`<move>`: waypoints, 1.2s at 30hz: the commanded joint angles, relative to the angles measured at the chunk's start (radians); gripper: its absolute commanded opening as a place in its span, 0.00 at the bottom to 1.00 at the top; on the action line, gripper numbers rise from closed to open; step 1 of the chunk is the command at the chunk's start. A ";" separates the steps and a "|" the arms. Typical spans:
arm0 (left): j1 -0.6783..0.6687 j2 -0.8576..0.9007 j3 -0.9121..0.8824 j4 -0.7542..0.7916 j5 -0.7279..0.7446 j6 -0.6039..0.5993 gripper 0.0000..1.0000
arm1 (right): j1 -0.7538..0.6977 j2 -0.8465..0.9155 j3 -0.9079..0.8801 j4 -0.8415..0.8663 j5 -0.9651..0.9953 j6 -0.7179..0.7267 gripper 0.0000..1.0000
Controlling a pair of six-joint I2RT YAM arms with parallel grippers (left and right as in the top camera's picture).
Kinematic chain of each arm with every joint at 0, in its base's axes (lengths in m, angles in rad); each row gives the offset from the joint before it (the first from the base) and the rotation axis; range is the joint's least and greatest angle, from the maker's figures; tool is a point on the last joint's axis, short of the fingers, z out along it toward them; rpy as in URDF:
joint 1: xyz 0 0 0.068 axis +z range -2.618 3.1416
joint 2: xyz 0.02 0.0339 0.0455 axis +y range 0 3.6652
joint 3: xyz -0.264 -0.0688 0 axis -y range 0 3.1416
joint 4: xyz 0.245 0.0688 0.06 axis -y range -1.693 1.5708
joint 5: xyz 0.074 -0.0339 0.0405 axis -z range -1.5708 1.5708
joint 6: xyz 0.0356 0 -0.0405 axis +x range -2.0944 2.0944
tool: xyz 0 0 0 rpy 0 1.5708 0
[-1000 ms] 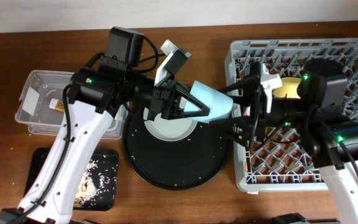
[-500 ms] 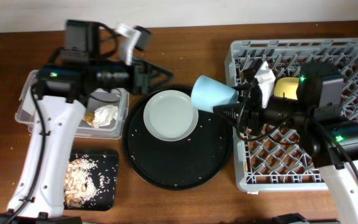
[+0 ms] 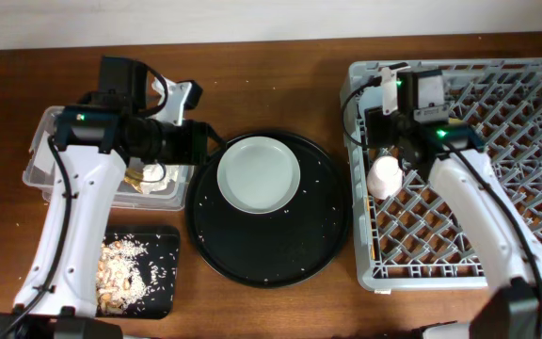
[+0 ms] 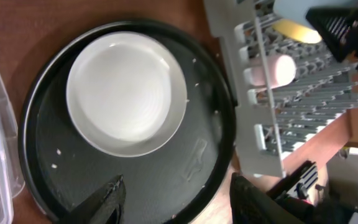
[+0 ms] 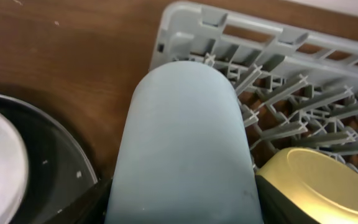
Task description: Sort waste into correct bins and load items into the dishwasher rack
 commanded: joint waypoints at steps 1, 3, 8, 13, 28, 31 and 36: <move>0.000 0.001 -0.037 0.018 -0.026 0.002 0.53 | -0.003 0.047 0.002 -0.006 0.087 0.063 0.55; 0.000 0.001 -0.038 0.018 -0.026 0.002 0.53 | -0.003 0.055 0.002 -0.028 0.090 0.067 0.55; 0.000 0.001 -0.038 0.018 -0.026 0.002 0.53 | -0.017 0.056 0.002 -0.048 0.092 0.067 0.68; 0.000 0.001 -0.038 0.018 -0.026 0.002 0.53 | -0.016 0.054 0.006 -0.039 0.071 0.097 0.83; 0.000 0.001 -0.069 -0.073 -0.116 -0.002 0.52 | 0.287 0.344 0.026 0.015 -0.330 0.198 0.77; 0.000 0.001 -0.119 -0.053 -0.116 -0.003 0.52 | 0.325 0.426 0.025 0.090 -0.321 0.198 0.73; 0.000 0.001 -0.126 -0.035 -0.116 -0.003 0.52 | 0.343 0.432 0.026 0.078 -0.252 0.198 0.20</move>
